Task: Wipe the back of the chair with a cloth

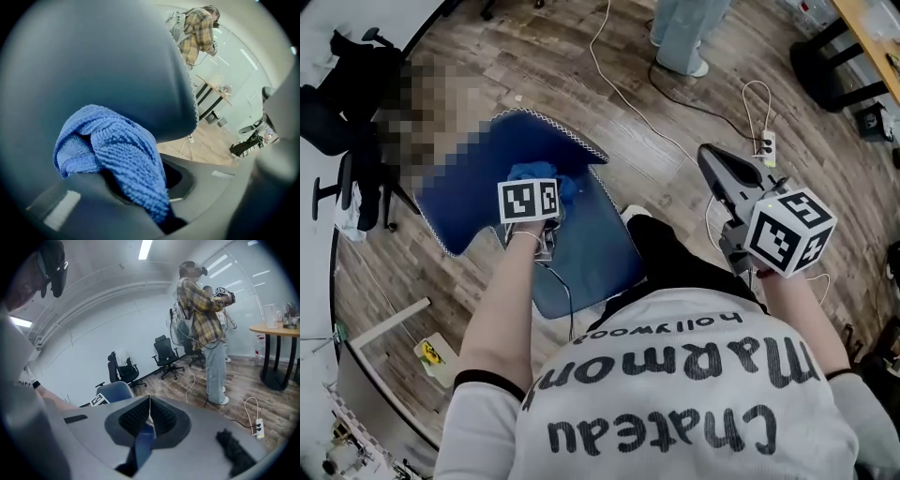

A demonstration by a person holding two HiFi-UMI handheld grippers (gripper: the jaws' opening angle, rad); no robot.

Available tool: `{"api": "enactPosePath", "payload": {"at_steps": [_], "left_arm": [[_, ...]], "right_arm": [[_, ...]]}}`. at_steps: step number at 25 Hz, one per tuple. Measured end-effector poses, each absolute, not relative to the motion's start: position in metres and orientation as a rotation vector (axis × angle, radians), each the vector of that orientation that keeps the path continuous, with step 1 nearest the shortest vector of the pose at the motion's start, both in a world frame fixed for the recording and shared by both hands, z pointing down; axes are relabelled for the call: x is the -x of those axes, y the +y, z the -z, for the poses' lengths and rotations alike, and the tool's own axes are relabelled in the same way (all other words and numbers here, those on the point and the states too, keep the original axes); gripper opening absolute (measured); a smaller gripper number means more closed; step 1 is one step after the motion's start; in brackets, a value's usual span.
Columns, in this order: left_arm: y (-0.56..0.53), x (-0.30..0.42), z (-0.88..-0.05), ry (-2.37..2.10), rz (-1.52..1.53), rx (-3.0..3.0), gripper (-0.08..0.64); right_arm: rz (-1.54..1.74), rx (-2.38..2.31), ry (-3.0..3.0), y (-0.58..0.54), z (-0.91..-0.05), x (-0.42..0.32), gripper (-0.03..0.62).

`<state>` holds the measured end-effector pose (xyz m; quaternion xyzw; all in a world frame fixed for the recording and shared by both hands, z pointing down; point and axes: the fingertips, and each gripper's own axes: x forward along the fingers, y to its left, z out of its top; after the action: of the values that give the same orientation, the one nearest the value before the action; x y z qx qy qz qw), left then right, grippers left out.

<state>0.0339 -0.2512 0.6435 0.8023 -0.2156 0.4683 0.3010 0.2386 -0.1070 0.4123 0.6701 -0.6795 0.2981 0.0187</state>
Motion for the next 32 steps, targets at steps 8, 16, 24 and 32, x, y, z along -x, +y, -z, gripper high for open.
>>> {"api": "enactPosePath", "payload": {"at_steps": [8,16,24,32], "left_arm": [[-0.192,-0.104,-0.628,-0.234,-1.340,-2.333,0.037],[-0.198,-0.066,-0.641,-0.292,-1.420,-2.332,0.038],[-0.251,0.127,-0.671,-0.845,-1.475,-1.952,0.038],[-0.262,0.216,-0.676,-1.118,-1.326,-1.661,0.038]], "right_arm": [[-0.918,-2.141,-2.081,-0.091,-0.410,-0.255,0.015],[-0.901,-2.127,-2.104,-0.091,-0.402,-0.254,0.015],[-0.875,-2.055,-2.130,-0.093,-0.400,-0.242,0.015],[-0.851,-1.905,-2.175,-0.111,-0.407,-0.201,0.015]]}}
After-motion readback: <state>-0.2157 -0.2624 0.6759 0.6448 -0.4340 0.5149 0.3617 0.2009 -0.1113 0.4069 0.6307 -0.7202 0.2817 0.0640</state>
